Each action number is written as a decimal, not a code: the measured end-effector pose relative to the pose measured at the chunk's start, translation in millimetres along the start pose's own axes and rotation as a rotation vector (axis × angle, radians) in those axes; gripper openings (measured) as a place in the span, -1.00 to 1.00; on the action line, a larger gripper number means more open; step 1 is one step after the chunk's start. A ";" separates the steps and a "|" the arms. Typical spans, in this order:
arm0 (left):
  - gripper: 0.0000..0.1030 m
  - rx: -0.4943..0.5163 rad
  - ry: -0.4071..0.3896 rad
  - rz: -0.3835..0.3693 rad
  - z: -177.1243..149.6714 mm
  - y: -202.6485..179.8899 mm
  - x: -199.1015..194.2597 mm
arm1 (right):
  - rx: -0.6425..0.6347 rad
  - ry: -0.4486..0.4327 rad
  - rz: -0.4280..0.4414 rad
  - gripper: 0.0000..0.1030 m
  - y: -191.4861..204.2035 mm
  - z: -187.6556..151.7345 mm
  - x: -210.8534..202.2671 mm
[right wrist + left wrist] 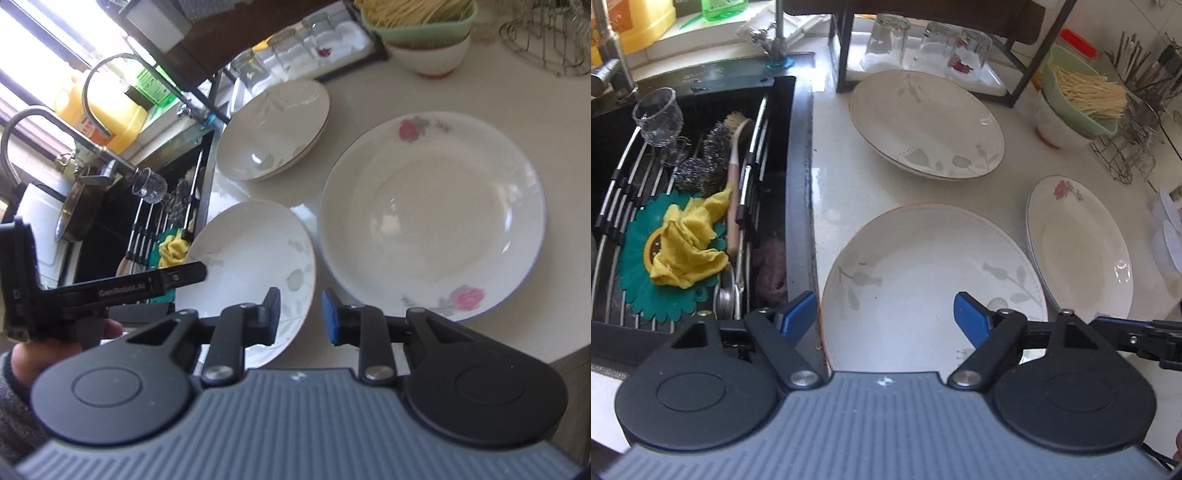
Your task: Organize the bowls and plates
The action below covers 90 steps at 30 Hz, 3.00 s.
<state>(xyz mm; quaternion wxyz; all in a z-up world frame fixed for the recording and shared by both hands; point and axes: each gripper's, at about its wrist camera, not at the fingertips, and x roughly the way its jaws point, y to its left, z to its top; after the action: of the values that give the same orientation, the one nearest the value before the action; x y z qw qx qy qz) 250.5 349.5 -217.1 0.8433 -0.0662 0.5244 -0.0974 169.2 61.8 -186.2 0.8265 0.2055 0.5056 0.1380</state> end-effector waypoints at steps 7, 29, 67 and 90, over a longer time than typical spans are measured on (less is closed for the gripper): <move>0.30 0.052 0.025 -0.017 14.2 12.2 11.8 | 0.022 0.054 -0.055 -0.45 13.0 -7.8 33.7; -0.61 -0.029 0.077 -0.134 21.1 46.2 35.3 | 0.075 0.038 -0.087 -0.72 3.0 -1.6 63.0; -0.61 -0.055 0.064 -0.287 69.6 -9.1 1.4 | 0.127 -0.061 0.035 -0.72 -43.8 32.9 -6.6; -0.61 -0.075 0.100 -0.286 67.4 -83.3 38.8 | 0.127 -0.052 0.044 -0.72 -128.2 51.4 -21.5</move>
<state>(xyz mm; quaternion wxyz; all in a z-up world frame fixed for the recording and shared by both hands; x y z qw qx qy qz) 319.8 260.1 -203.5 0.7905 -0.1669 0.5544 -0.1999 208.1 -70.3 -210.1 0.8214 0.2722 0.4871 0.1184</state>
